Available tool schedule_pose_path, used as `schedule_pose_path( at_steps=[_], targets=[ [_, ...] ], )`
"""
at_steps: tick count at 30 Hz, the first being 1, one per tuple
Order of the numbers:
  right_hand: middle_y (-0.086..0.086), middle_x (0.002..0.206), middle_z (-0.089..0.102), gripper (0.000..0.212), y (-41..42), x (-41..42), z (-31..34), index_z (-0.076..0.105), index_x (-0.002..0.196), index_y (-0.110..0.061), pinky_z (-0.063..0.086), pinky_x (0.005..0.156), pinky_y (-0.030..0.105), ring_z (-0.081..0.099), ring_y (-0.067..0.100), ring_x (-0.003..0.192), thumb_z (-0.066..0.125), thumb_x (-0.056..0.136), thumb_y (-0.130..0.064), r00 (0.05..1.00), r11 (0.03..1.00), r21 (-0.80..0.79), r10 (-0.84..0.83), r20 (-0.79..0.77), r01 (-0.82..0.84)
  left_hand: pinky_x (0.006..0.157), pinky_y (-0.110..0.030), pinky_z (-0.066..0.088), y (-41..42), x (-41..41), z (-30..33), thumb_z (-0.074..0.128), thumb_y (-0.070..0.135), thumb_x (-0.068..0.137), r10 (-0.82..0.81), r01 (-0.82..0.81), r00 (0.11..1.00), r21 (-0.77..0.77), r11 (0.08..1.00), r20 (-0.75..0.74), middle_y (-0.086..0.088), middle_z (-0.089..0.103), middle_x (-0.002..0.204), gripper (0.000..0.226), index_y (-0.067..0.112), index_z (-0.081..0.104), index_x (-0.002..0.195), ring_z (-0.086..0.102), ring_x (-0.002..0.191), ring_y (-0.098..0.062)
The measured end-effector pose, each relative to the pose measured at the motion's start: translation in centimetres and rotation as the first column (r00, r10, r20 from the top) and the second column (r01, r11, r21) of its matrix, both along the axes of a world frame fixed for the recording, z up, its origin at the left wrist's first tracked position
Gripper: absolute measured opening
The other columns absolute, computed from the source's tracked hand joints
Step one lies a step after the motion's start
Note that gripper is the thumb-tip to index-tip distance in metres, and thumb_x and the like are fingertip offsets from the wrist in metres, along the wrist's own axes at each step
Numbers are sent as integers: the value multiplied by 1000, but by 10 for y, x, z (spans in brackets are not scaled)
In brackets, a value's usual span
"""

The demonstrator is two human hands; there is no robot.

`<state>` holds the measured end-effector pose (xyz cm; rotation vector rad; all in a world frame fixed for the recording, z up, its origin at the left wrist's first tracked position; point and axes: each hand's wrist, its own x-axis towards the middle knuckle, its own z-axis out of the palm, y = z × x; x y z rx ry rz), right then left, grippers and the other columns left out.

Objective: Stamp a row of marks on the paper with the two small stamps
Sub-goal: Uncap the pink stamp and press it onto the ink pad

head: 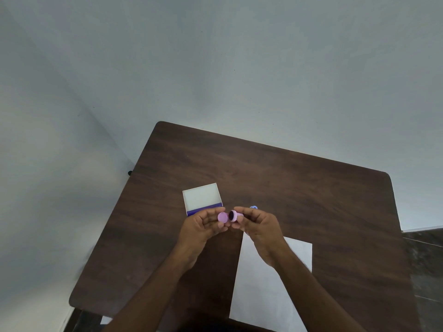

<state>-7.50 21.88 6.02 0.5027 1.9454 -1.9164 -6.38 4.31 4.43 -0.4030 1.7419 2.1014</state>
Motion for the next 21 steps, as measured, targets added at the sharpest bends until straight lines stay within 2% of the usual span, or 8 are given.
schedule_pose_path(
  at_steps=[8,11,16,18,19,21],
  targets=[
    [9,99,76,23,-2,0,4,71,110,-6,59,84,30,74,26,91,66,87,-8,999,994,-105,-30,39,34,88,-42,58,-2,2,-3,73,19,78,-8,8,1000,-35,999,-16,-11,76,101,42,9,66,118,74,90,-29],
    [9,99,76,23,-6,2,5,71,109,-6,59,82,29,73,27,90,66,87,-7,998,989,-145,-22,50,29,83,-40,59,-9,6,-4,76,12,79,2,-4,1000,-59,998,-26,-9,76,100,37,10,66,114,74,88,-29],
    [10,100,76,26,-16,4,6,70,110,-6,58,86,33,73,28,92,68,84,-8,997,985,-169,-9,82,23,74,-27,59,-27,22,-11,79,10,77,30,-31,1000,-209,977,-10,0,76,95,32,18,67,106,73,84,-20],
    [8,99,76,24,-22,5,7,71,108,-7,59,84,31,73,27,92,68,84,-7,995,985,-171,-4,101,21,73,-18,56,-37,29,-18,78,13,78,24,-24,1000,-328,944,-2,7,74,94,28,25,67,101,70,87,-12],
    [8,99,76,23,-25,5,6,72,106,-8,60,82,29,73,27,91,67,84,-6,994,984,-179,-1,108,21,74,-16,55,-43,34,-22,78,15,79,21,-18,1000,-386,923,3,11,72,96,28,29,67,100,68,89,-8],
    [8,99,76,21,-28,6,5,72,104,-10,60,79,28,73,27,92,65,85,-4,993,979,-203,14,115,10,81,-20,55,-54,43,-32,79,20,78,50,-47,999,-457,888,-6,12,70,99,28,33,67,99,65,94,-7]
  ],
)
